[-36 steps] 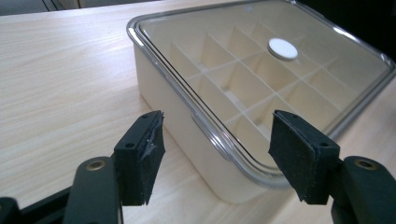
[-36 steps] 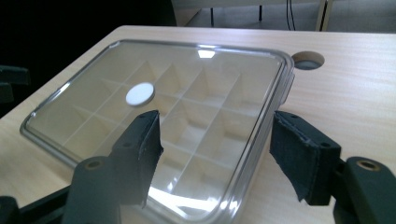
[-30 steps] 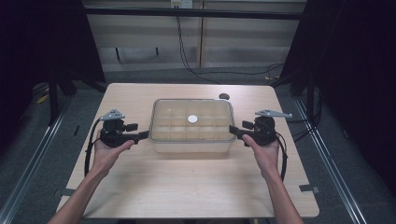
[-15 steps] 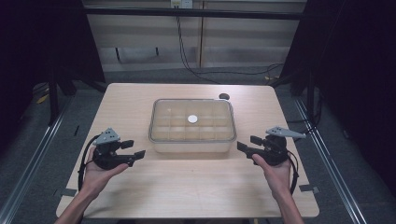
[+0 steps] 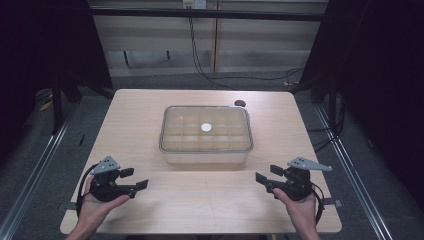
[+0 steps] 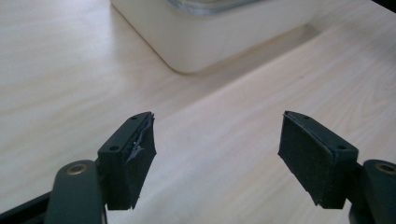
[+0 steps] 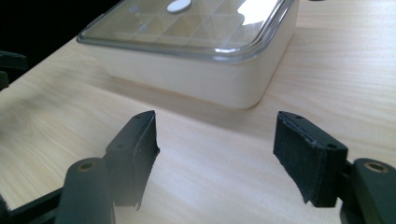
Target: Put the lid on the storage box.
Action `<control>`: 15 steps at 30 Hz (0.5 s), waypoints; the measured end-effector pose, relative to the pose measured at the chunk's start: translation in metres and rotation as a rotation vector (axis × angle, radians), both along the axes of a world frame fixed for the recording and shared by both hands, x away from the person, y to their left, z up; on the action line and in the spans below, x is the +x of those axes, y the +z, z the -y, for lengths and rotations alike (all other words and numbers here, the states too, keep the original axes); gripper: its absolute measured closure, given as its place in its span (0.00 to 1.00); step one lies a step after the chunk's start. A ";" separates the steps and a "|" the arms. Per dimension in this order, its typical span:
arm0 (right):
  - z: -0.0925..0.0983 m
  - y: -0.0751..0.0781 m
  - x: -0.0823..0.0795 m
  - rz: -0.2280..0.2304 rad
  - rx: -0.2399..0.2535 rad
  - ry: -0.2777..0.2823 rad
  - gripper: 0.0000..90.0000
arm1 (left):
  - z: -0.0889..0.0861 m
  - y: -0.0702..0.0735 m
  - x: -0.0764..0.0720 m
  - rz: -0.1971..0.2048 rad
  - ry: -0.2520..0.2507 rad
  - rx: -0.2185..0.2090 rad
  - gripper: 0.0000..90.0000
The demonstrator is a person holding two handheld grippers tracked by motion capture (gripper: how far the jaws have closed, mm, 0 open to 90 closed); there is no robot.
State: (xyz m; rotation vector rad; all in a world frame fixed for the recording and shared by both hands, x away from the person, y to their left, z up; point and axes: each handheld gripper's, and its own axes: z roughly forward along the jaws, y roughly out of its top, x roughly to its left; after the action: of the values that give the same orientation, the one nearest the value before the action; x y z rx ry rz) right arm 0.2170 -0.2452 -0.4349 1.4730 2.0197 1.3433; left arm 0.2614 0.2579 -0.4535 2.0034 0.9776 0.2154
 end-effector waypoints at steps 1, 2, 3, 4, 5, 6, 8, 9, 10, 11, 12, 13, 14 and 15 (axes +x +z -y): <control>0.000 -0.001 -0.003 0.000 -0.004 -0.001 0.33 | 0.000 -0.003 -0.004 -0.015 -0.010 0.004 0.30; 0.000 -0.003 -0.007 -0.004 -0.004 -0.002 0.33 | 0.000 -0.005 -0.007 -0.015 -0.016 0.017 0.30; -0.001 -0.005 -0.010 -0.010 -0.001 -0.001 0.33 | 0.000 -0.008 -0.010 -0.015 -0.021 0.031 0.30; 0.000 -0.007 -0.013 -0.013 -0.006 -0.003 0.32 | 0.000 -0.010 -0.013 -0.027 -0.026 0.034 0.30; 0.000 -0.008 -0.016 -0.015 -0.006 -0.009 0.32 | -0.001 -0.011 -0.015 -0.034 -0.035 0.037 0.29; 0.001 -0.010 -0.019 -0.016 0.002 -0.014 0.32 | -0.002 -0.012 -0.018 -0.033 -0.032 0.041 0.30; 0.003 -0.013 -0.025 -0.024 0.018 -0.019 0.32 | -0.005 -0.012 -0.023 -0.029 -0.023 0.040 0.29; 0.003 -0.014 -0.027 -0.028 0.021 -0.018 0.31 | -0.006 -0.012 -0.025 -0.033 -0.018 0.035 0.29; 0.004 -0.015 -0.030 -0.030 0.023 -0.025 0.31 | -0.008 -0.012 -0.028 -0.038 -0.017 0.028 0.29; 0.005 -0.016 -0.033 -0.024 0.029 -0.032 0.31 | -0.009 -0.013 -0.031 -0.037 -0.016 0.023 0.28; 0.006 -0.017 -0.036 -0.024 0.031 -0.031 0.31 | -0.010 -0.014 -0.035 -0.039 -0.010 0.030 0.28; 0.007 -0.018 -0.039 -0.025 0.028 -0.037 0.30 | -0.010 -0.016 -0.038 -0.042 -0.010 0.032 0.28; 0.007 -0.020 -0.042 -0.022 0.024 -0.043 0.30 | -0.010 -0.017 -0.041 -0.046 -0.019 0.040 0.28; 0.008 -0.022 -0.044 -0.022 0.020 -0.045 0.30 | -0.010 -0.018 -0.042 -0.045 -0.024 0.051 0.28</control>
State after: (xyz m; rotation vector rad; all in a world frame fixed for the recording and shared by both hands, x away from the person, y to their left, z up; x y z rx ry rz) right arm 0.1727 -0.2532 -0.4567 1.5395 1.9801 1.3384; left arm 0.2195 0.2683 -0.4716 2.0736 0.9844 0.1853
